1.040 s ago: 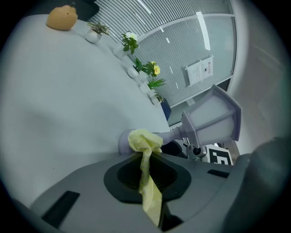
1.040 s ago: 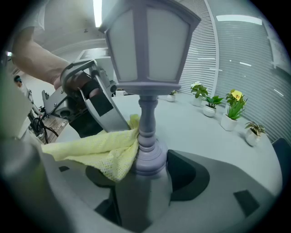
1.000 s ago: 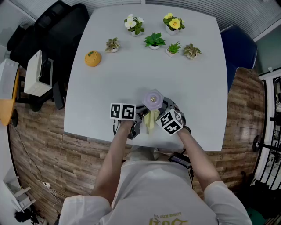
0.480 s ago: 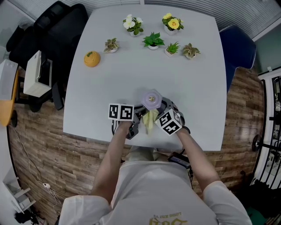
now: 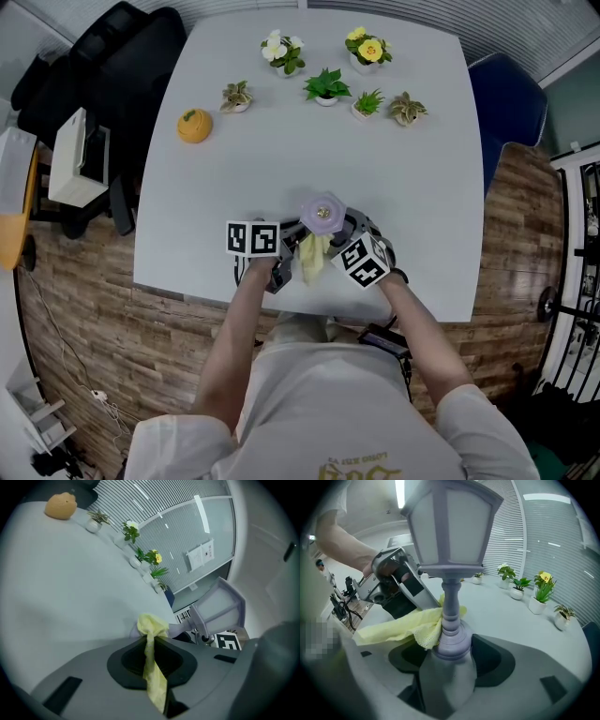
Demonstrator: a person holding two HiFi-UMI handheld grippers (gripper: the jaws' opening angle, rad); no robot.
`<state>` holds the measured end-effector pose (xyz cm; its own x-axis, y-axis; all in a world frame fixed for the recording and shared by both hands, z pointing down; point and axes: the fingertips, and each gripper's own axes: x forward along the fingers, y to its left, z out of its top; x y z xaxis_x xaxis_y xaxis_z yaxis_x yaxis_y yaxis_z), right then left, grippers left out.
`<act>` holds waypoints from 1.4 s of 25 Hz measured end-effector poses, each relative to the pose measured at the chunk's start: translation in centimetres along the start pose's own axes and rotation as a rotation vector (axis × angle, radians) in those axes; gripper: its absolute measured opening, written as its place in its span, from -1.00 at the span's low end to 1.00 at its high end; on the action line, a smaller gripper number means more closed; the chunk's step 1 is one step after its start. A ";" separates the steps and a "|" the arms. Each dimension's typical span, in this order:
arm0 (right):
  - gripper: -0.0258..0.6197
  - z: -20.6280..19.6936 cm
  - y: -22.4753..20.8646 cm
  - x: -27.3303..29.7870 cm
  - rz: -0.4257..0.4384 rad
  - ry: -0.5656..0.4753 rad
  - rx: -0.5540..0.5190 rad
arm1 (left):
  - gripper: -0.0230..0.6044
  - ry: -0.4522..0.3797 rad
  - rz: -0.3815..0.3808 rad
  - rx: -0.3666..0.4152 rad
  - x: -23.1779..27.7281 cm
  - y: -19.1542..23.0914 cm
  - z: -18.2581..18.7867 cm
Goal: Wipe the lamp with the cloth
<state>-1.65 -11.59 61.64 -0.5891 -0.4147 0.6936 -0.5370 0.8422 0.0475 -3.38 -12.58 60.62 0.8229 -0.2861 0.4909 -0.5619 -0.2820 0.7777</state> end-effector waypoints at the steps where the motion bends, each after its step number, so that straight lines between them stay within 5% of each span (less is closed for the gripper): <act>1: 0.04 0.0 0.0 0.0 0.005 0.001 0.001 | -0.85 0.000 0.002 0.002 0.0 0.1 0.1; 21: 0.02 -0.5 0.2 -0.4 0.173 0.020 -0.142 | -0.85 -0.045 -0.071 0.071 -0.5 -1.2 2.6; 35: 0.03 -0.7 0.0 -0.2 0.150 0.030 -0.105 | -0.85 -0.151 -0.168 0.054 -3.1 -3.6 3.9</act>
<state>-1.14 -11.26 61.98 -0.6383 -0.2728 0.7198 -0.3779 0.9257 0.0158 -4.24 -14.25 54.76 0.8855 -0.3635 0.2893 -0.4255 -0.3846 0.8192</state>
